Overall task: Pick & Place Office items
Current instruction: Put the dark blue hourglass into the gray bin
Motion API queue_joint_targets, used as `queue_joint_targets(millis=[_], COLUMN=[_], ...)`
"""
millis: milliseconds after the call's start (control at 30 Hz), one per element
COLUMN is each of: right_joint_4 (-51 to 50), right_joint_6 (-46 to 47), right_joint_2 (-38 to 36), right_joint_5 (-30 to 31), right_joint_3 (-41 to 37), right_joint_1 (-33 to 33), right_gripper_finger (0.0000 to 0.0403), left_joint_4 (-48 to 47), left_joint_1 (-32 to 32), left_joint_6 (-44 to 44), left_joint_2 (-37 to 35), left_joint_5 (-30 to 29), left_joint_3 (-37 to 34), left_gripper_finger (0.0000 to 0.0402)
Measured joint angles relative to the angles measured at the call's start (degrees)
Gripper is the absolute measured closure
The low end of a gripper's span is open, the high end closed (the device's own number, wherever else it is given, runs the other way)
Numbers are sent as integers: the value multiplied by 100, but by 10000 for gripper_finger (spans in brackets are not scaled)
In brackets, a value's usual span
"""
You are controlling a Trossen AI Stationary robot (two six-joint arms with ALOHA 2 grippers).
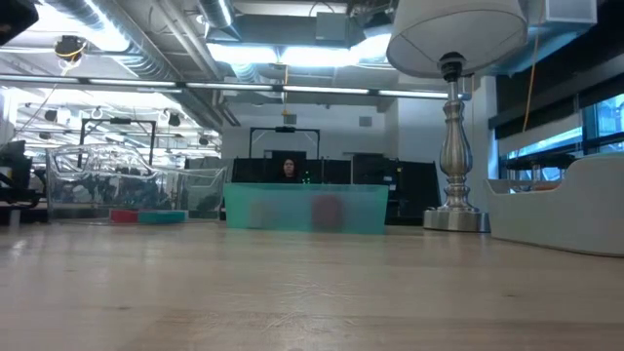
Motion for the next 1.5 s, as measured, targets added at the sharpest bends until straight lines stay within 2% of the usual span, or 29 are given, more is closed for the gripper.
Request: queue_joint_targets(millis=[267,533,733,900,1200,1367,1500], right_joint_4=[0,0,0,0,0,0,0], right_joint_6=[-12,-11,-8,-6,-1,-1,-1], right_joint_2=[0,0,0,0,0,0,0], right_joint_5=[0,3,3,3,3,3,3], right_joint_3=[0,0,0,0,0,0,0], right_joint_1=[0,0,0,0,-1,0,-1], right_gripper_finger=[107,107,107,107,107,107,107], left_joint_4=[-120,-196,-316,-295,-228,-121,359], left_joint_1=[-174,-341,-316,-282,-282,-105,351], left_joint_6=[-775,-898,-856,-656,-638,-330,-78], left_joint_2=[130,645,702,699,697,697,697], left_joint_5=[81,81,94,206,197,-423,-1774], left_joint_3=[-2,-2,-4,-2,-2,-2,-2], left_gripper_finger=[50,48,56,91,196,196,196])
